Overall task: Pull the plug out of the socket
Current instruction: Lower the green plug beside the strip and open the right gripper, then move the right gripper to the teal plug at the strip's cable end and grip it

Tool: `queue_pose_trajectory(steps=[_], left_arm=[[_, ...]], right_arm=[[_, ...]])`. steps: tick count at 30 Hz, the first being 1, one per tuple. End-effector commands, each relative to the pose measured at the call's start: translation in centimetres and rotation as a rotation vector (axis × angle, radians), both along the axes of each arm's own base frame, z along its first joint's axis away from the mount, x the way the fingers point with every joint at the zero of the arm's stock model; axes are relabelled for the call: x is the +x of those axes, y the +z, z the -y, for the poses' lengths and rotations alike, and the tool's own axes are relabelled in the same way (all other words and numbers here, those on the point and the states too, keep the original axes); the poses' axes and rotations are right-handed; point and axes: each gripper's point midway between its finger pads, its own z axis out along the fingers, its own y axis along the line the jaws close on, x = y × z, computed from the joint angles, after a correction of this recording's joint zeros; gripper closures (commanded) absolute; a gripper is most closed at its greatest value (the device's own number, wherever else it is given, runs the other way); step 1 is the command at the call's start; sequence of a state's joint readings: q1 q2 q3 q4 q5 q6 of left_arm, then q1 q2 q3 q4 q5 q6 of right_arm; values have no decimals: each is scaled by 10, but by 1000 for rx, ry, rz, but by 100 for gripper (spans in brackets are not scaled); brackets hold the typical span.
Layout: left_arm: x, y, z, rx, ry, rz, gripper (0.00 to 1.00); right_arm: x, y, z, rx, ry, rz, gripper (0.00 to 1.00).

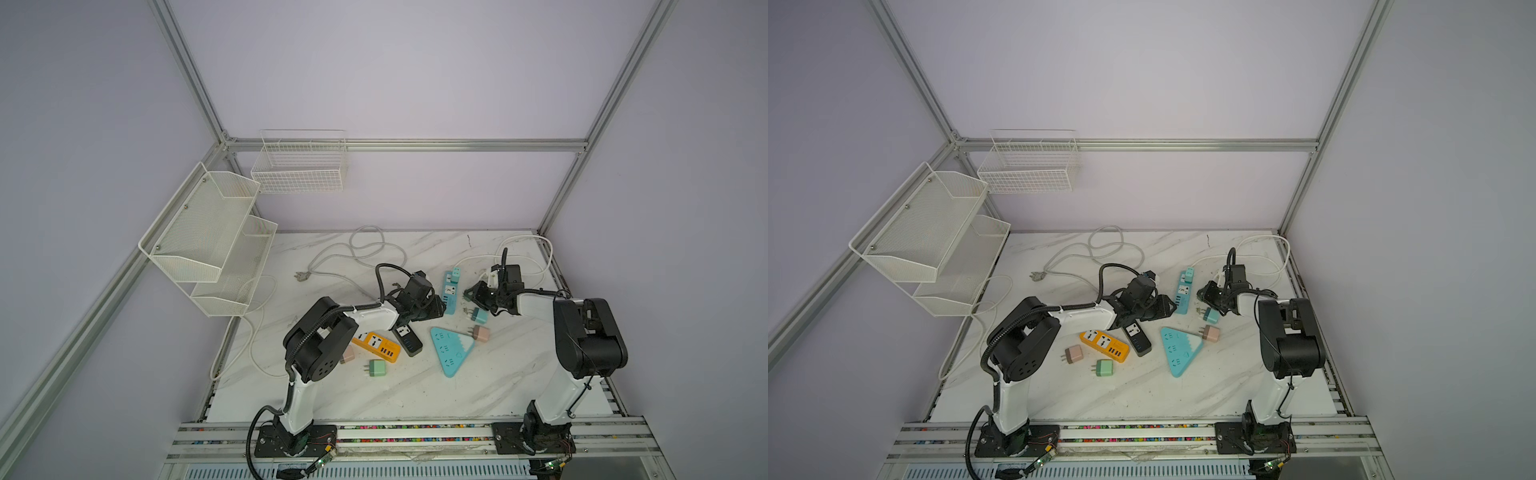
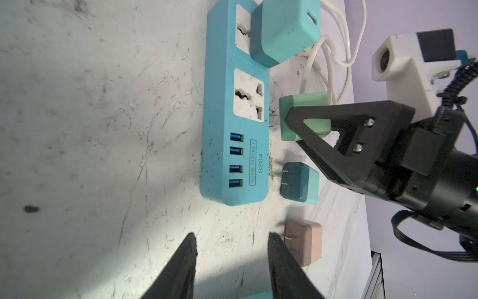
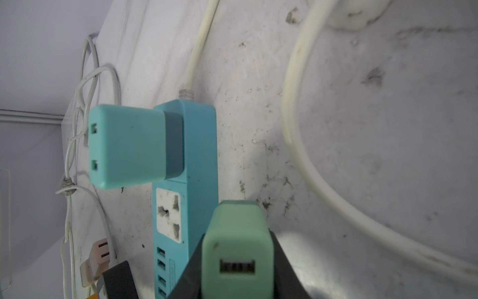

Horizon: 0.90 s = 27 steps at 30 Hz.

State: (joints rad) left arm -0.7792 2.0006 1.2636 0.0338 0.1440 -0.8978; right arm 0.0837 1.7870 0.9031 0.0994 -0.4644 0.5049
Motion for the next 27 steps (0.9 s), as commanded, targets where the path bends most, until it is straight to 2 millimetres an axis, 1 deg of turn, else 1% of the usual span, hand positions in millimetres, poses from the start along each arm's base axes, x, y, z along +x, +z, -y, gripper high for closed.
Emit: queue_pose_trajectory(steps=[1, 3, 7, 12, 18, 21, 23, 25, 27], left_arm=[[-3, 7, -4, -5, -4, 21, 53], [-2, 7, -2, -11, -7, 21, 53], [-2, 8, -2, -13, -7, 22, 51], [1, 11, 1, 3, -21, 28, 48], [4, 17, 4, -3, -25, 40, 45], [8, 18, 4, 2, -19, 44, 43], [11, 20, 3, -1, -16, 48, 42], [14, 19, 4, -2, -16, 43, 41], [17, 18, 5, -3, -18, 39, 40]], right_arm=[[10, 7, 1, -3, 4, 38, 78], [9, 5, 3, -17, -2, 29, 71], [7, 2, 6, -42, -1, 10, 61], [4, 6, 10, -79, 10, 1, 50], [1, 10, 24, -170, -10, -31, 43], [-2, 14, 28, -199, -11, -53, 39], [-5, 13, 33, -235, -13, -74, 38], [-7, 16, 41, -278, -28, -83, 37], [-6, 24, 44, -295, -40, -69, 35]])
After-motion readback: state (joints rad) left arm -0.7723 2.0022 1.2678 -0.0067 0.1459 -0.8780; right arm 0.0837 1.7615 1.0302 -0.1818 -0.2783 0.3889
